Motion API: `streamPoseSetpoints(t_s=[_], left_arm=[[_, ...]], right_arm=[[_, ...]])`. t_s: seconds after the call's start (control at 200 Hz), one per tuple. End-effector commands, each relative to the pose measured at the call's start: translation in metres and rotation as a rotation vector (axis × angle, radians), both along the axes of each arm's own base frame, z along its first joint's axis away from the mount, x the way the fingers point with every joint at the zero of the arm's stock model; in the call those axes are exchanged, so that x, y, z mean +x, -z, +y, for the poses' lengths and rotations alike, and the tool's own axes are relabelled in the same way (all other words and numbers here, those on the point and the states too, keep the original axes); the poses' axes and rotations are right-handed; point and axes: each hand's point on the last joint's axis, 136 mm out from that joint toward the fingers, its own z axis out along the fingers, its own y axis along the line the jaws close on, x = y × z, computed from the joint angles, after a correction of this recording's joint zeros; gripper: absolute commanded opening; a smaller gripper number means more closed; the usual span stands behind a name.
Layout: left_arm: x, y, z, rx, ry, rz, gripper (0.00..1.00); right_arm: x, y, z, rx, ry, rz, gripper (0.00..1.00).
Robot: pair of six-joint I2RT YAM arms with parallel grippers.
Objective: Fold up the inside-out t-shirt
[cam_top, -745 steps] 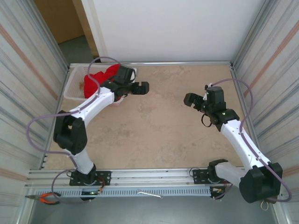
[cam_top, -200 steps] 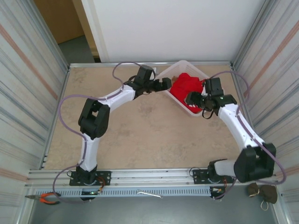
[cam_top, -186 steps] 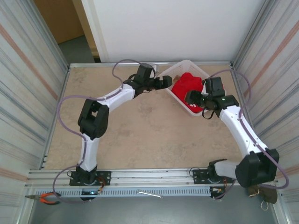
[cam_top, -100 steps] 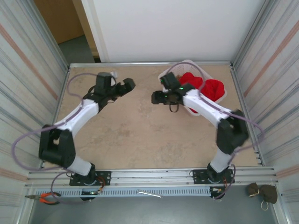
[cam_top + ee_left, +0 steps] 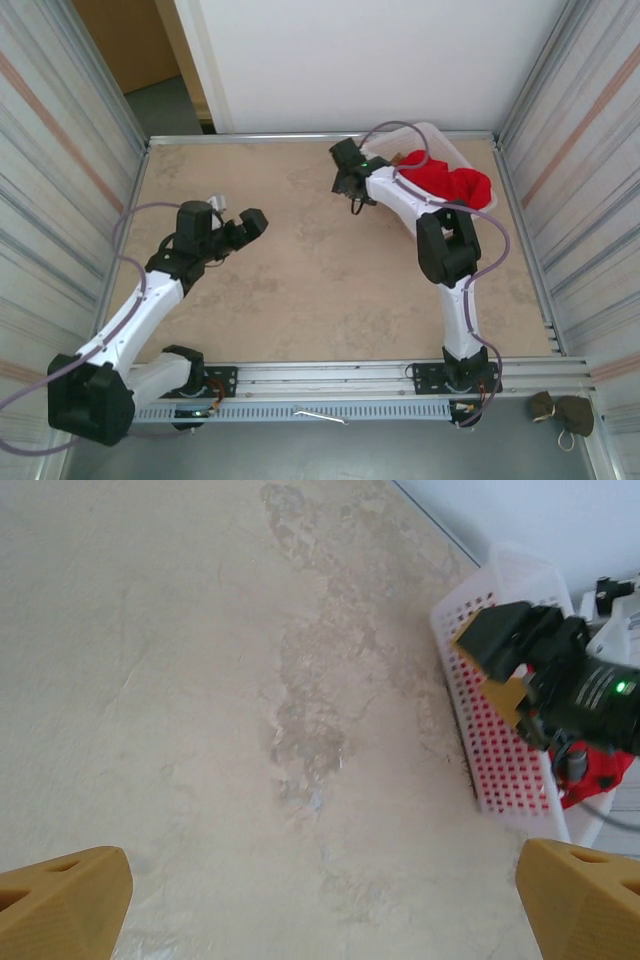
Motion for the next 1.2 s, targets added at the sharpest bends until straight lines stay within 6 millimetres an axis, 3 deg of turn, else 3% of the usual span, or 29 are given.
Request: streamPoseSetpoints(t_s=[0.0,0.296,0.476,0.641,0.656,0.761,0.832,0.867,0.897,0.942,1.017,1.107,1.197], left_arm=[[-0.017,0.011,0.008,-0.002,-0.023,0.038,0.99],[-0.039,0.024,0.017,0.025,-0.026,0.069,0.99],[-0.043,0.023,0.018,0.042,-0.016,0.075,0.99],[-0.045,0.021,0.019,0.049,-0.010,0.071,0.99],[-0.045,0.021,0.019,0.051,-0.011,0.070,0.99],[-0.045,0.021,0.021,0.065,-0.010,0.068,0.99],[-0.044,0.023,0.020,0.074,-0.002,0.067,0.99],[-0.044,0.024,0.019,0.080,0.008,0.066,0.99],[-0.043,0.024,0.018,0.083,0.019,0.065,0.99],[-0.042,0.024,0.016,0.090,0.034,0.065,0.99],[-0.039,0.024,0.012,0.098,0.061,0.066,0.99],[-0.036,0.027,0.008,0.094,0.081,0.071,0.99],[-0.033,0.029,0.004,0.076,0.096,0.076,0.99]], right_arm=[[0.021,-0.001,-0.048,0.005,0.157,-0.025,0.75],[0.042,0.014,-0.115,0.080,0.312,-0.003,0.75],[0.056,0.019,-0.126,0.190,0.367,-0.019,0.74],[0.077,0.017,-0.109,0.262,0.263,-0.051,0.71],[0.085,0.005,-0.104,0.285,0.238,-0.077,0.71],[0.087,-0.020,-0.072,0.344,0.084,-0.109,0.70],[0.079,-0.044,-0.052,0.361,-0.020,-0.133,0.71],[0.074,-0.064,-0.048,0.367,-0.058,-0.158,0.72],[0.063,-0.066,-0.049,0.359,-0.069,-0.147,0.73],[0.054,-0.083,-0.058,0.348,-0.080,-0.171,0.76],[0.039,-0.106,-0.091,0.298,-0.040,-0.200,0.82],[0.021,-0.119,-0.158,0.219,0.094,-0.216,0.91],[0.000,-0.115,-0.222,0.190,0.238,-0.182,0.94]])
